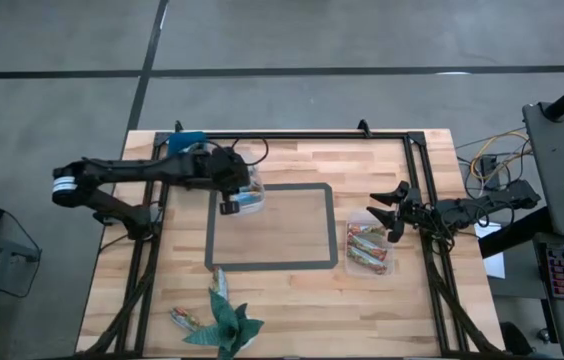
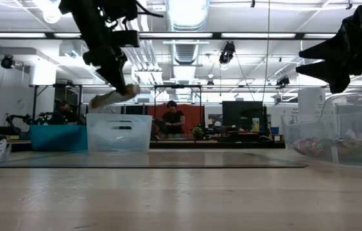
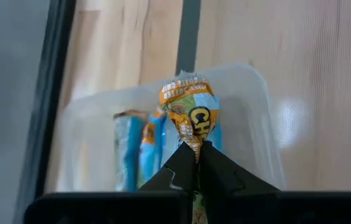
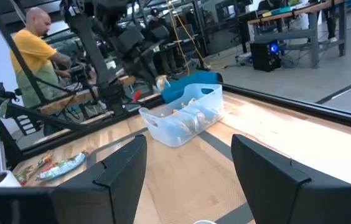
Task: Pick and place Granola Bars by type
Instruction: Put the yellow granola bar into the left transparent bin
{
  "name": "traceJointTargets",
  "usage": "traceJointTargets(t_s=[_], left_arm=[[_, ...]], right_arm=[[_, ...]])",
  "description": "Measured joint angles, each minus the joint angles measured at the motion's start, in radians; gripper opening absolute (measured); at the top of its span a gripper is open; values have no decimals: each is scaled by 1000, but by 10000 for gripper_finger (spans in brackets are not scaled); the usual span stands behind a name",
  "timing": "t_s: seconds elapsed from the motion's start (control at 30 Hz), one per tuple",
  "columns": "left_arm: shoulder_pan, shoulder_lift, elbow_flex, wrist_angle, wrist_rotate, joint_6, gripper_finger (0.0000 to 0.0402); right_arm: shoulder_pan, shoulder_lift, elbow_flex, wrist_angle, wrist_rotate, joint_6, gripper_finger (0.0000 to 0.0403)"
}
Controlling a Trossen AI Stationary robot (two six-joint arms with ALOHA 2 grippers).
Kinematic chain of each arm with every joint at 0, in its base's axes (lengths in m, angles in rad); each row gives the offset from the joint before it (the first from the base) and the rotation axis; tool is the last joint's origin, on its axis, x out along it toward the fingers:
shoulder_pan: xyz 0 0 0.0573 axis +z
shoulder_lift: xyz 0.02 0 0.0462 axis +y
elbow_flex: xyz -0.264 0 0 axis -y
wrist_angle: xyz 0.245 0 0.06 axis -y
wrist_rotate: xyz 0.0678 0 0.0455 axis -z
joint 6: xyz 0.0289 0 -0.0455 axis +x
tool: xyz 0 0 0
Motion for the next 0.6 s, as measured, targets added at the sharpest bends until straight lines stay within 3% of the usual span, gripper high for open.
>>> traceJointTargets(t_s=[0.6], left_arm=[[0,104,-82,188,35,-219,0]], right_arm=[[0,0,0,0,0,0,224]])
